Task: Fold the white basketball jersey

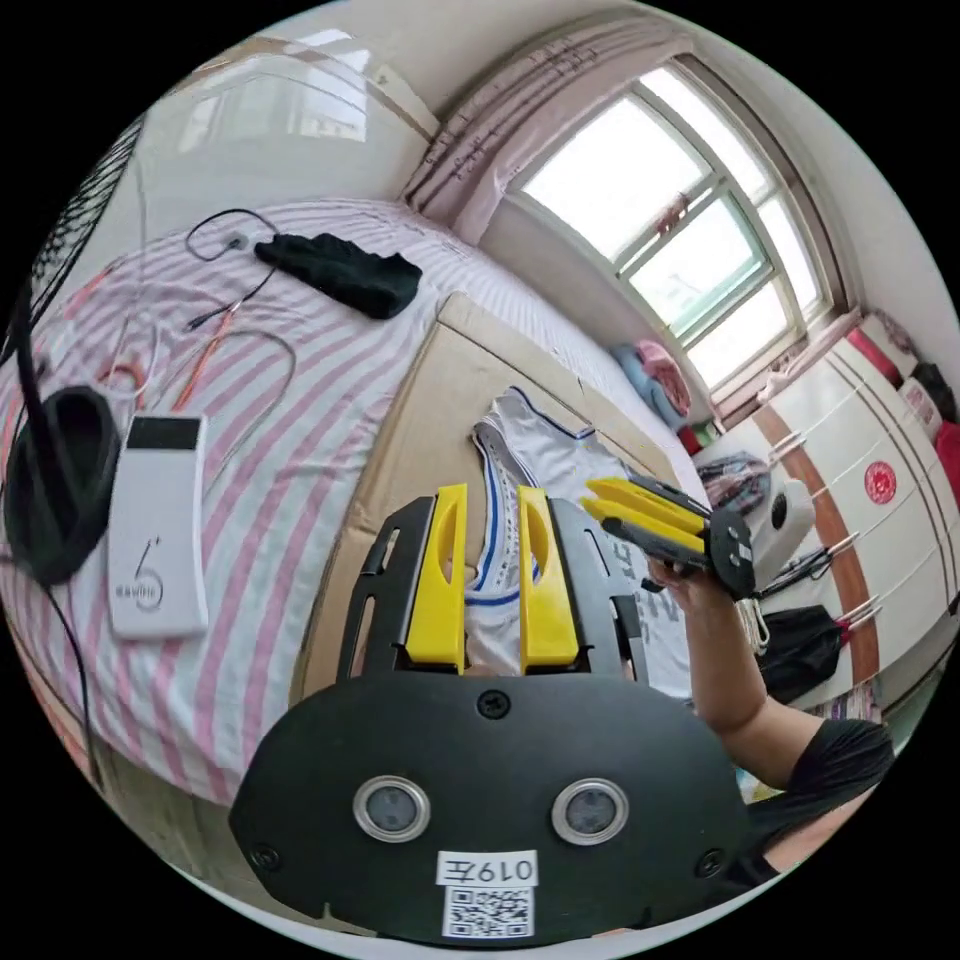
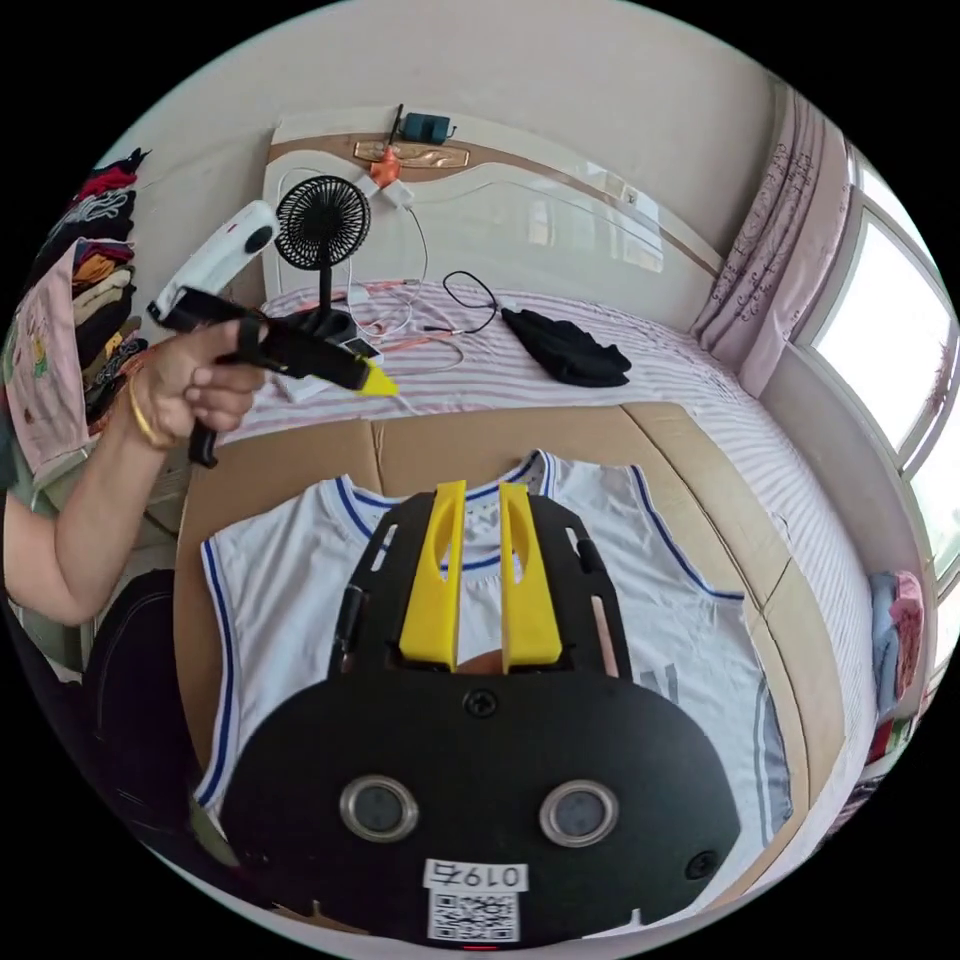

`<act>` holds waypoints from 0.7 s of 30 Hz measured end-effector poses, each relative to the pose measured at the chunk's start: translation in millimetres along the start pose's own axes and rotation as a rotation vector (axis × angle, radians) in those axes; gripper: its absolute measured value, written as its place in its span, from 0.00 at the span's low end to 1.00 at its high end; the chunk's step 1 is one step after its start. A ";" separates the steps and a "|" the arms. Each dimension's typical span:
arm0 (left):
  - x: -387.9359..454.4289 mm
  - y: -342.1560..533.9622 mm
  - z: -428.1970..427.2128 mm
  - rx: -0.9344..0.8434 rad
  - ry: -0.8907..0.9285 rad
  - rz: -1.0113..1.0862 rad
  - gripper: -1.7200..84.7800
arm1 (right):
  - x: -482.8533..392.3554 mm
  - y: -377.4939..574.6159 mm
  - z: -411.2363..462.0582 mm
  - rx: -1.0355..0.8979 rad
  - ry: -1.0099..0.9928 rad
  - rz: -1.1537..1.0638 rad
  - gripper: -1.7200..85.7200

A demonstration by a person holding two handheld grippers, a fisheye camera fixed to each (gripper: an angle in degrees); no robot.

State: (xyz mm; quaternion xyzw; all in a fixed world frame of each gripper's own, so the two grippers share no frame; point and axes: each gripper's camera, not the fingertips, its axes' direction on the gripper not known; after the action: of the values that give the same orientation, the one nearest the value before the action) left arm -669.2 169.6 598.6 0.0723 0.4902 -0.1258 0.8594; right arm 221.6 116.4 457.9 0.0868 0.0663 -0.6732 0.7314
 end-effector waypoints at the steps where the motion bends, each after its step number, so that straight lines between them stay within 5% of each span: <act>1: 11.4 -26.4 32.0 -0.111 0.006 0.072 0.11 | 5.2 13.9 -2.5 -0.019 0.018 0.022 0.09; 8: 30.2 -93.6 178.2 -0.442 -0.150 0.118 0.12 | 13.4 41.7 -11.9 -0.083 -0.082 0.003 0.10; 14: 23.8 -121.8 242.9 -0.467 -0.184 0.057 0.13 | -57.3 21.6 -25.0 -0.008 -0.190 -0.103 0.11; 21: 7.5 -134.9 283.8 -0.468 -0.133 0.093 0.10 | -147.0 -19.6 -14.5 -0.086 -0.057 -0.176 0.13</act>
State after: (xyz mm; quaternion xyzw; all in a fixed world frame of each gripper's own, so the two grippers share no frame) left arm -470.4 -31.0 736.4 -0.1145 0.4444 0.0263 0.8881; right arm 189.9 261.1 474.4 0.0299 0.0816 -0.7334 0.6742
